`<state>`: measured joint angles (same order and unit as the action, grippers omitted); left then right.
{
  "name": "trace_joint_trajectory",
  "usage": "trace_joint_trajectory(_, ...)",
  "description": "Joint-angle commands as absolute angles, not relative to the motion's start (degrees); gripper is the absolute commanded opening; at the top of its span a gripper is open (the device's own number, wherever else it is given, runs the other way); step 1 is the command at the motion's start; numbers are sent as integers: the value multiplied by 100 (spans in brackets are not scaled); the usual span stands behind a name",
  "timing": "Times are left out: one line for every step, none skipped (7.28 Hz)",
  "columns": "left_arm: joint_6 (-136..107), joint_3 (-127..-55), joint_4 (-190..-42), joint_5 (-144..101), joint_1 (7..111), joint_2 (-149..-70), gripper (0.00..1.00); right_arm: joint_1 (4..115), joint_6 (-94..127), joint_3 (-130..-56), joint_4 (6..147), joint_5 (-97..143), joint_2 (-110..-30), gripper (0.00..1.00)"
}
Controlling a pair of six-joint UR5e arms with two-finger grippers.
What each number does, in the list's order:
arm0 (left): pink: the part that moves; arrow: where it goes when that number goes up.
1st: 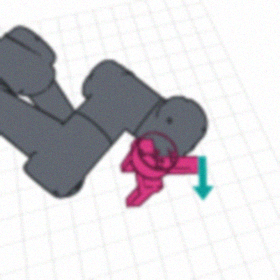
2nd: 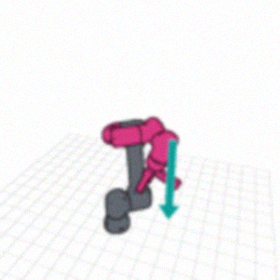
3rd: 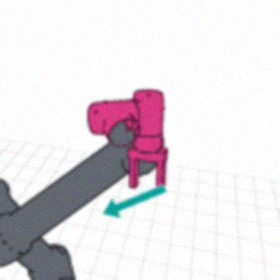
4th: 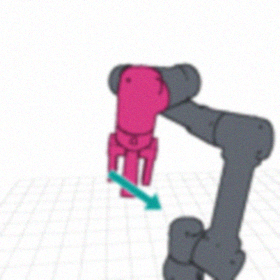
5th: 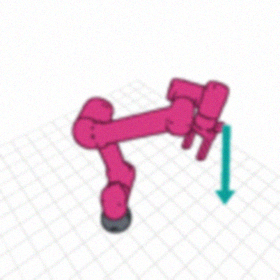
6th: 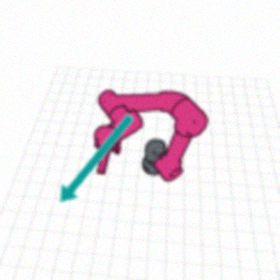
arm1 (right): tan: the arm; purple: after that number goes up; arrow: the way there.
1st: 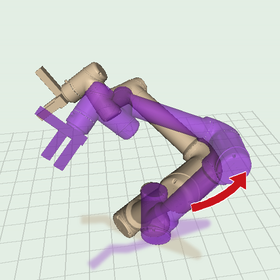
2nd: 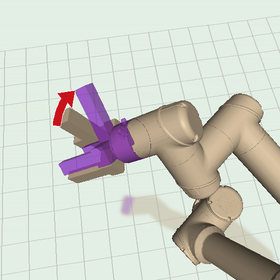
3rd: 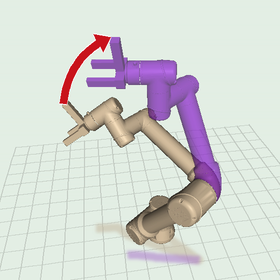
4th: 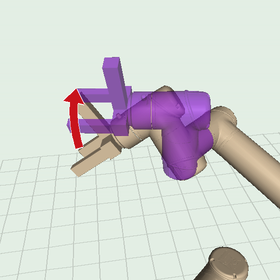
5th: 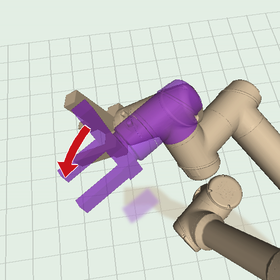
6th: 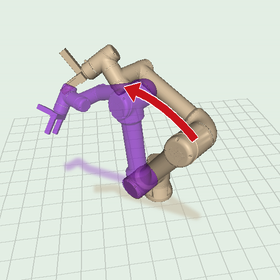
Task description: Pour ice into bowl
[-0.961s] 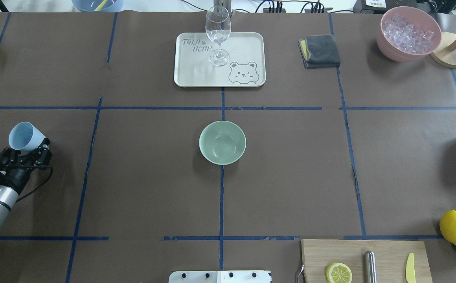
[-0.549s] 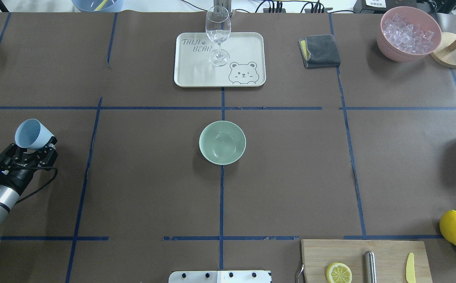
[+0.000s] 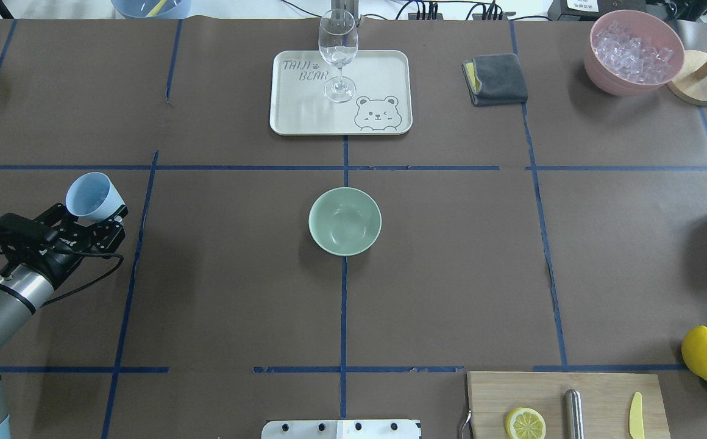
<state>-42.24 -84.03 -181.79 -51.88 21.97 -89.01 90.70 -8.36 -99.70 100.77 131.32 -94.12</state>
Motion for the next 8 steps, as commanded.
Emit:
trace_joint_trajectory(-3618,-8472,-17854,-5634,2320,-9052,0,9070,-817,-9599,9538,13131,-9404,100)
trace_joint_trajectory(-2725,-8708,-17450,-5634,2416,-9453,0,9070,-791,-9606,9536,13140,-9396,100)
trace_joint_trajectory(-2646,-8823,-16707,-5599,2408,-9962,0,9070,-782,-9606,9536,13131,-9413,100)
trace_joint_trajectory(-2628,-8868,-16047,-5599,2382,-10480,0,9070,-782,-9606,9527,13131,-9422,100)
trace_joint_trajectory(-2619,-8886,-15849,-5633,2373,-10964,0,9070,-782,-9606,9536,13131,-9422,100)
trace_joint_trajectory(-2628,-8851,-15681,-5599,2277,-11204,0,9070,-782,-9606,9527,13131,-9422,100)
trace_joint_trajectory(-2611,-8877,-15140,-5486,2259,-11354,0,9079,-774,-9598,9536,13122,-9431,100)
trace_joint_trajectory(-2602,-8860,-14595,-5215,2137,-11616,0,9079,-765,-9598,9536,13122,-9439,100)
